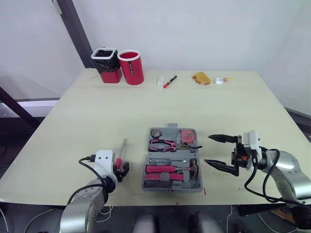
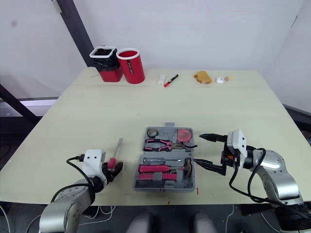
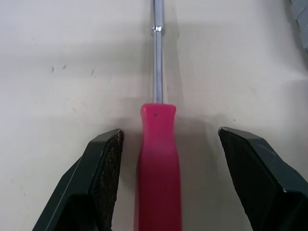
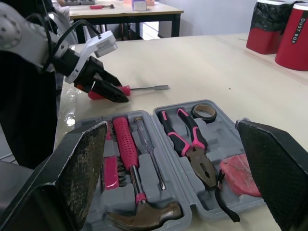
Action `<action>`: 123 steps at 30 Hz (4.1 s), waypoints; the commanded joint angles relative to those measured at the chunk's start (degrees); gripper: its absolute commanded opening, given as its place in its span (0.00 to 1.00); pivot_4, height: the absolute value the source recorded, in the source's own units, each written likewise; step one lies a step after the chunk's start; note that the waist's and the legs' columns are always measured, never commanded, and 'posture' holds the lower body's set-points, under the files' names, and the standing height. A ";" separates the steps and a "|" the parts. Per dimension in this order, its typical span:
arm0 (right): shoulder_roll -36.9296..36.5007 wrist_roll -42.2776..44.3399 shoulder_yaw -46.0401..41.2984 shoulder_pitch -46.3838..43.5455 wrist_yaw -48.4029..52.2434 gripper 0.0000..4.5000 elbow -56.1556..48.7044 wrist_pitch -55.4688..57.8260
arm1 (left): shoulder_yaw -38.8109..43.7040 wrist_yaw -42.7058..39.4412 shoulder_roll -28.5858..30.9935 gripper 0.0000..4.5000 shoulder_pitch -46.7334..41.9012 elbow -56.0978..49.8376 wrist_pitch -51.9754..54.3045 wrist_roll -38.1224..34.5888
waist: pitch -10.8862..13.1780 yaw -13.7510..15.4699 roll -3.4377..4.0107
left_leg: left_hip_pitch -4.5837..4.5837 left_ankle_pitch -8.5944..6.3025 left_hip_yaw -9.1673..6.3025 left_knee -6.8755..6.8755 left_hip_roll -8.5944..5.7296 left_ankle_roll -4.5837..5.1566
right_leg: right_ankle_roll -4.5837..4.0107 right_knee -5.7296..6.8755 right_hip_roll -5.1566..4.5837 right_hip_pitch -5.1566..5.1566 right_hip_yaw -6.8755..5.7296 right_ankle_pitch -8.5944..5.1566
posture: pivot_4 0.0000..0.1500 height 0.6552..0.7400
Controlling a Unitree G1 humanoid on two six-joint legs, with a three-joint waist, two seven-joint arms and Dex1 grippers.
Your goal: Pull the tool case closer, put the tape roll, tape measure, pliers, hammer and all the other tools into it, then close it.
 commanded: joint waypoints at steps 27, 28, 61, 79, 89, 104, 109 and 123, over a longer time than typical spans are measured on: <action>-0.43 0.81 -0.63 -0.72 -1.54 1.00 -3.32 0.74 | -1.11 1.01 -0.11 0.13 1.49 6.54 -12.05 2.31 | -0.03 -0.11 0.05 | 0.00 0.00 0.03 0.00 0.02 0.00 | 0.02 -0.02 0.03 0.00 0.02 -0.01 | 1.00 1.00; -0.42 0.87 -0.62 -0.81 -1.59 1.00 -3.44 0.93 | -0.81 0.98 0.06 0.13 1.43 6.48 -12.17 2.30 | -0.03 -0.11 0.05 | 0.00 0.00 0.03 -0.01 0.02 0.00 | 0.01 -0.02 0.03 -0.01 0.02 -0.01 | 1.00 1.00; -4.85 5.46 -5.37 6.87 3.67 1.00 -6.02 1.25 | -18.23 -51.67 33.38 0.13 -21.79 6.69 -24.15 -6.14 | 0.11 -0.15 -0.05 | -0.13 -0.01 0.13 -0.20 0.10 0.00 | 0.00 -0.32 0.12 -0.11 0.02 -0.03 | 1.00 1.00; -4.99 3.95 -6.30 10.84 3.83 1.00 -5.10 -1.79 | -39.28 -54.54 33.21 0.13 -27.97 -2.55 -9.73 -0.18 | 0.12 0.02 -0.06 | -0.12 0.00 0.10 -0.21 0.10 0.01 | 0.02 -0.32 0.19 -0.10 0.06 -0.03 | 1.00 1.00; -5.75 3.56 -5.96 11.51 5.20 1.00 -4.09 -2.14 | -44.98 -51.08 29.88 0.13 -32.04 -3.47 1.40 1.54 | 0.12 0.03 -0.06 | -0.12 0.00 0.06 -0.20 0.09 0.01 | 0.02 -0.32 0.22 -0.10 0.06 -0.03 | 1.00 1.00; -7.35 3.49 -6.91 11.57 6.52 1.00 -3.34 -2.41 | -48.45 -52.59 27.60 0.13 -35.02 1.23 -0.83 2.93 | 0.11 0.19 -0.05 | -0.12 0.00 0.06 -0.18 0.07 0.01 | 0.02 -0.32 0.21 -0.08 0.07 -0.02 | 1.00 1.00; -7.13 3.40 -6.74 11.70 6.33 1.00 -3.31 -2.68 | -48.09 -52.55 28.55 0.13 -34.70 1.01 -0.47 2.92 | 0.11 0.18 -0.05 | -0.12 0.00 0.05 -0.18 0.07 0.01 | 0.02 -0.32 0.22 -0.08 0.07 -0.02 | 1.00 1.00; -6.76 3.01 -6.49 11.91 5.83 1.00 -3.17 -3.61 | -49.18 -52.22 26.51 0.13 -34.56 3.72 -1.84 3.78 | 0.11 0.24 -0.05 | -0.12 0.00 0.06 -0.17 0.07 0.01 | 0.03 -0.32 0.21 -0.07 0.07 -0.02 | 1.00 1.00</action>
